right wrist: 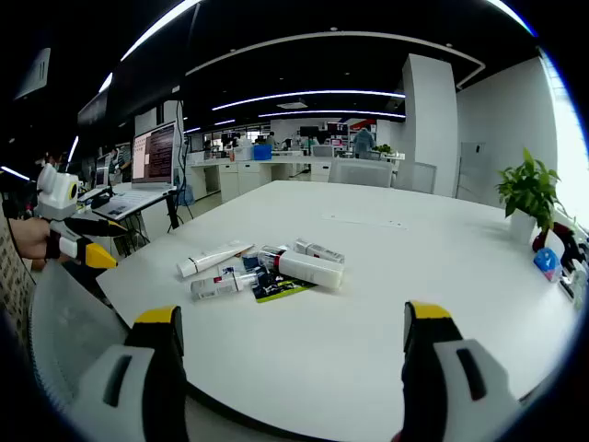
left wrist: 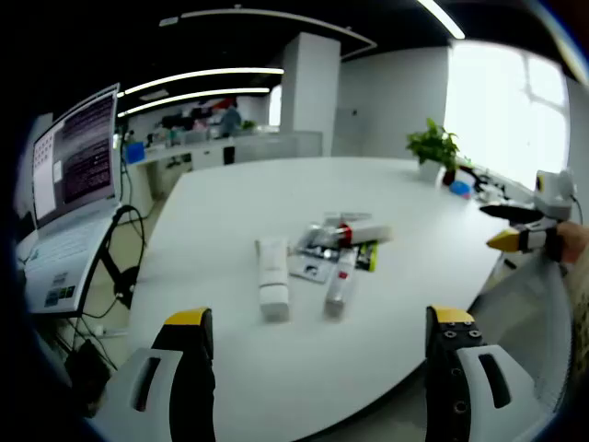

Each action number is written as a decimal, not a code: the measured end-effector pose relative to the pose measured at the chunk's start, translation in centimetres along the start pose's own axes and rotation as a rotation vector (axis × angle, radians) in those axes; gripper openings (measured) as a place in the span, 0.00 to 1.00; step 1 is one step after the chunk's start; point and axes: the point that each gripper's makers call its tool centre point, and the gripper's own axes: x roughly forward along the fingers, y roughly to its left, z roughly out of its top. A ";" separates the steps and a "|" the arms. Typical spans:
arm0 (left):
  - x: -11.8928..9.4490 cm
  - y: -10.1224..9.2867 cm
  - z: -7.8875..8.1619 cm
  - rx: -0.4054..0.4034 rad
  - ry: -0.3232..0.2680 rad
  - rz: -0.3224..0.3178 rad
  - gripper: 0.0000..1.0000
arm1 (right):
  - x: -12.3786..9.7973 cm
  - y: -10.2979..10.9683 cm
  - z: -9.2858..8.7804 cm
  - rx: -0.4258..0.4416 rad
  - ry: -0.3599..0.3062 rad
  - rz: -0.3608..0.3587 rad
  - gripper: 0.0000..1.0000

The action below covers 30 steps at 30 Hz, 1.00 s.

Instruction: Arrange the skincare products in the storage area until every visible bottle or jar stands upright without overlapping.

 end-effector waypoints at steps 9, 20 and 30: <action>0.0 0.0 -0.1 -0.001 0.002 -0.001 0.93 | 0.0 -0.1 -0.1 0.000 0.003 0.000 1.00; 0.1 -0.1 -0.2 0.003 0.012 -0.004 0.93 | 0.1 -0.1 -0.1 -0.002 0.002 -0.001 1.00; 0.1 0.0 -0.4 0.005 0.025 -0.002 0.92 | 0.1 -0.1 -0.1 -0.006 0.004 -0.001 0.97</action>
